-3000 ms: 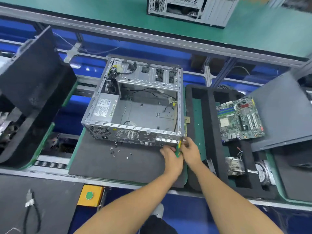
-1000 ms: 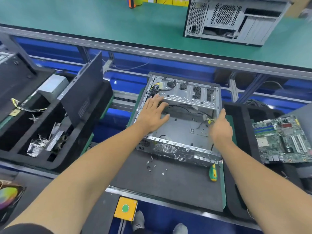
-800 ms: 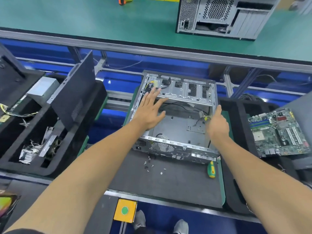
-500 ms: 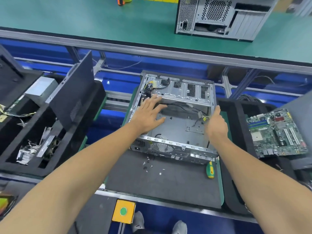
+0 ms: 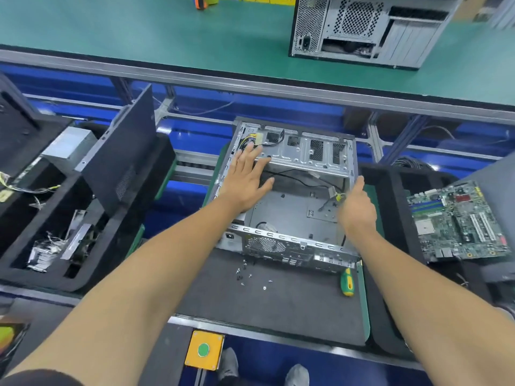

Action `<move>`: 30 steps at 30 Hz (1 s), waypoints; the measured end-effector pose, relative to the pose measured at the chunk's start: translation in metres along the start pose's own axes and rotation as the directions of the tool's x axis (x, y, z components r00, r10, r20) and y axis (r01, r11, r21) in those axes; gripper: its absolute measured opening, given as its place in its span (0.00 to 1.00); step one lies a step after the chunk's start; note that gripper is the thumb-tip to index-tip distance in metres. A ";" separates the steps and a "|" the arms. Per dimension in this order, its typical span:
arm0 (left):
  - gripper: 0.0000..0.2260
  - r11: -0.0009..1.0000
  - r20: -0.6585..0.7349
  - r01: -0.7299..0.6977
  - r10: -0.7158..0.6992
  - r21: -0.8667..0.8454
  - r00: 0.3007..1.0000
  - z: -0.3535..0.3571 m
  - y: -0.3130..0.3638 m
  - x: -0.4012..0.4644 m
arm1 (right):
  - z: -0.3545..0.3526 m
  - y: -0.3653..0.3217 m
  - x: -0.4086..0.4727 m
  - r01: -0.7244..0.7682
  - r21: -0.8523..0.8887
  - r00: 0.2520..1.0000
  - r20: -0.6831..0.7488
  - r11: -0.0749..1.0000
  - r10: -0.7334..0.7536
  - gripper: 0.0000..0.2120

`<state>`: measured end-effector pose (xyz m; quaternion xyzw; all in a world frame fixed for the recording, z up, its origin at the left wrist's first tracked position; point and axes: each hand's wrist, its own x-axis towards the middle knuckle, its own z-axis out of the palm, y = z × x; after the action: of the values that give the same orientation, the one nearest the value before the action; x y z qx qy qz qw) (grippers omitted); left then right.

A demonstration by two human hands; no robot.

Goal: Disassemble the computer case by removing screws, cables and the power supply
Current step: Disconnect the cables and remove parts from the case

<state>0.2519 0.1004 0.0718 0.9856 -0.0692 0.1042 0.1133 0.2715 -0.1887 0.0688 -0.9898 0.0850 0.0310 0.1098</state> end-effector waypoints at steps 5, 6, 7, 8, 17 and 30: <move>0.31 0.994 0.084 -0.084 0.078 0.074 0.993 0.008 0.011 0.010 | 0.002 -0.002 0.001 0.011 -0.034 1.000 -0.009 0.999 -0.012 0.43; 0.32 0.994 0.093 -0.086 0.080 0.070 0.992 0.009 0.011 0.012 | 0.003 -0.001 0.001 0.013 -0.040 1.000 -0.014 0.999 -0.013 0.42; 0.31 0.995 0.089 -0.077 0.072 0.058 0.993 0.010 0.011 0.014 | 0.003 -0.001 0.001 0.009 -0.042 1.000 -0.013 0.999 -0.009 0.42; 0.30 0.996 0.080 -0.071 0.067 0.048 0.995 0.011 0.011 0.014 | 0.002 -0.001 0.000 0.002 -0.038 1.000 -0.009 0.999 -0.003 0.42; 0.31 0.988 0.116 -0.132 0.122 0.086 0.986 0.015 0.029 0.010 | 0.002 -0.003 -0.001 -0.003 -0.033 1.000 -0.002 0.999 0.003 0.44; 0.18 0.994 -0.207 0.082 -0.095 -0.070 0.974 0.015 0.083 0.011 | -0.003 -0.005 -0.005 -0.041 0.107 0.999 -0.009 0.993 0.042 0.44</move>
<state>0.2526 0.0152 0.0771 0.9673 -0.0161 0.2004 0.1548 0.2673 -0.1836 0.0734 -0.9807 0.1078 0.0233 0.1612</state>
